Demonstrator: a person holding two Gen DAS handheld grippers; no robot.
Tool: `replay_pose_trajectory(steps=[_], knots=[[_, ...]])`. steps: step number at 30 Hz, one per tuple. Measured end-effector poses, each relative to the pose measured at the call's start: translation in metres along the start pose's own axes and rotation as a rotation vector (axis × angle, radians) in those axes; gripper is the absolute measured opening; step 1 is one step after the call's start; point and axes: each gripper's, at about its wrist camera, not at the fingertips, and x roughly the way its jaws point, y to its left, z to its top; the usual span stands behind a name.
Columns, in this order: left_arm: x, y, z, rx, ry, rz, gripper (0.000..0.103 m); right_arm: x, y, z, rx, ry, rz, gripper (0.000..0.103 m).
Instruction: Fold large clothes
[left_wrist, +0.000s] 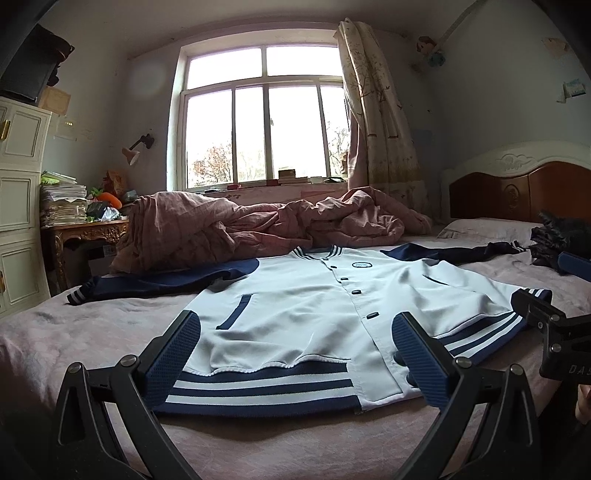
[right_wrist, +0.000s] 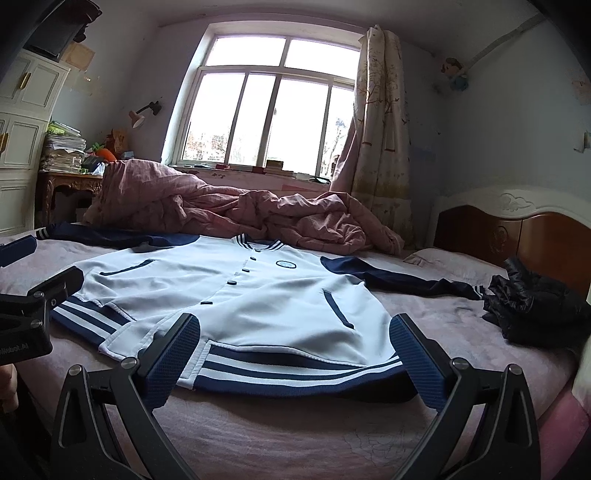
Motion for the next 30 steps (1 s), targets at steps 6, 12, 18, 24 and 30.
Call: replay_pose_trajectory(steps=[6,12,18,24,30], knots=[[-0.001,0.004,0.000,-0.007,-0.010,0.006,0.103,-0.001,0.001,-0.001,0.012,-0.006,-0.011,0.103],[-0.005,0.004,0.000,-0.007,-0.027,0.012,0.103,-0.001,0.001,-0.003,0.013,-0.003,-0.015,0.103],[-0.005,0.002,-0.001,0.008,-0.031,0.021,0.103,0.000,0.001,-0.003,0.013,-0.005,-0.018,0.103],[-0.009,-0.003,-0.001,0.019,-0.046,0.025,0.103,0.000,0.001,-0.004,0.019,-0.003,-0.011,0.103],[-0.012,0.000,0.000,0.002,-0.071,0.055,0.103,-0.001,0.004,-0.007,0.002,-0.009,-0.040,0.103]])
